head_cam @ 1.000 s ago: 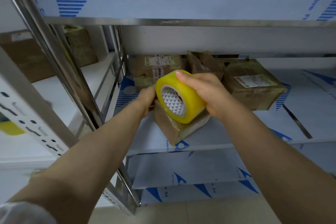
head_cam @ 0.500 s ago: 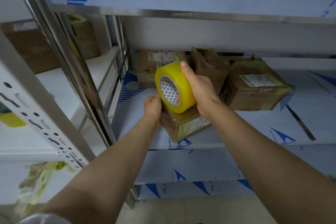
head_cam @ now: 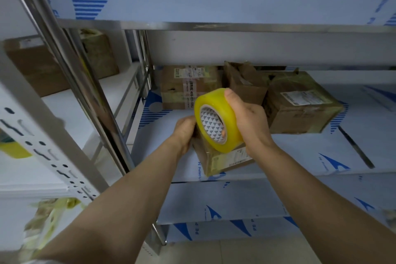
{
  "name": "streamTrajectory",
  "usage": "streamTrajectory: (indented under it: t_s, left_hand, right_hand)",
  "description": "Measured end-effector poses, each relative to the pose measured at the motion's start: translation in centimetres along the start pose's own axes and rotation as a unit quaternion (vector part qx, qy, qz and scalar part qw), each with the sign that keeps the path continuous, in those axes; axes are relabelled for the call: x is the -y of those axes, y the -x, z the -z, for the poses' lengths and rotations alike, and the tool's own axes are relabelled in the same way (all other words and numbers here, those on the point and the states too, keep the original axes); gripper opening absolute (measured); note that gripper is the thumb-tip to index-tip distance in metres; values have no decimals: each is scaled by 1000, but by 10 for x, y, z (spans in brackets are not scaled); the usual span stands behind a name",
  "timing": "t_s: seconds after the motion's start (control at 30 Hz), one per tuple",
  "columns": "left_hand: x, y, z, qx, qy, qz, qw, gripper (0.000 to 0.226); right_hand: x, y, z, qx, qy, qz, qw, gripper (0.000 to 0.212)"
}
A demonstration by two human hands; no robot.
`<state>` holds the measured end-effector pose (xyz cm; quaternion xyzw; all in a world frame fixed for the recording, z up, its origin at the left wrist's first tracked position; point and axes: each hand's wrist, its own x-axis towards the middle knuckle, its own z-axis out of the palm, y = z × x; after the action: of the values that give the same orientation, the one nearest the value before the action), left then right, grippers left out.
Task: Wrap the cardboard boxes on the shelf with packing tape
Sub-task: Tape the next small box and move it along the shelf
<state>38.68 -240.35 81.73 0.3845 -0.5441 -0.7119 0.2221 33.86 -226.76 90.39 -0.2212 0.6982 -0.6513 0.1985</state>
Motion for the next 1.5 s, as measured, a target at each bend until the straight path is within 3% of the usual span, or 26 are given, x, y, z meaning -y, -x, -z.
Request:
streamTrajectory:
  t_s: [0.07, 0.17, 0.27, 0.33, 0.47, 0.63, 0.73, 0.8, 0.9, 0.97, 1.03, 1.23, 1.33, 1.4, 1.5]
  left_hand:
    - [1, -1, -1, -12, -20, -6, 1000, 15]
    - [-2, -2, -2, -38, -38, -18, 998, 27]
    - [-4, -6, -4, -57, -13, -17, 998, 12]
    - [-5, -7, -5, -52, 6, -14, 999, 14]
    - [-7, -5, -6, -41, -2, -34, 999, 5]
    - [-9, -2, -3, -13, -35, -38, 999, 17]
    - [-22, -2, -2, -1, -139, -52, 989, 16]
    - [-37, -7, -10, 3, -324, -84, 942, 17]
    - [-46, -6, -41, 33, -561, -81, 823, 39]
    - [-35, -4, -59, 6, -666, -63, 743, 74]
    - [-27, -3, -64, -38, -709, -91, 698, 82]
    - [-46, -36, -48, 23, -596, -27, 802, 41]
    - [-50, -45, -47, 32, -552, 22, 833, 36]
    - [-47, -45, -49, -4, -574, 7, 819, 39]
    - [-39, -25, -58, -88, -682, -159, 708, 63]
  right_hand:
    - [4, 1, 1, 14, 4, -20, 1000, 43]
    - [10, 8, 6, 38, 11, -45, 998, 37]
    - [7, 26, 23, 41, 39, -37, 998, 29]
    - [-2, 42, 38, 48, 53, -46, 996, 26]
    - [-31, 63, 58, 43, 86, -40, 995, 65]
    - [-68, 68, 64, 32, 91, -53, 994, 45]
    - [-83, 67, 59, 41, 89, -50, 994, 41]
    - [-88, 68, 54, 48, 68, -55, 995, 40]
    - [-97, 69, 44, 43, 44, -67, 996, 42]
    - [-101, 68, 42, 33, 47, -67, 996, 42]
    - [-105, 64, 45, 30, 53, -67, 996, 43]
    - [-116, 58, 49, 27, 73, -68, 995, 44]
    - [-117, 53, 48, 23, 64, -66, 996, 49]
    - [-119, 51, 47, 21, 70, -66, 995, 52]
    - [-120, 51, 48, 16, 81, -78, 993, 50]
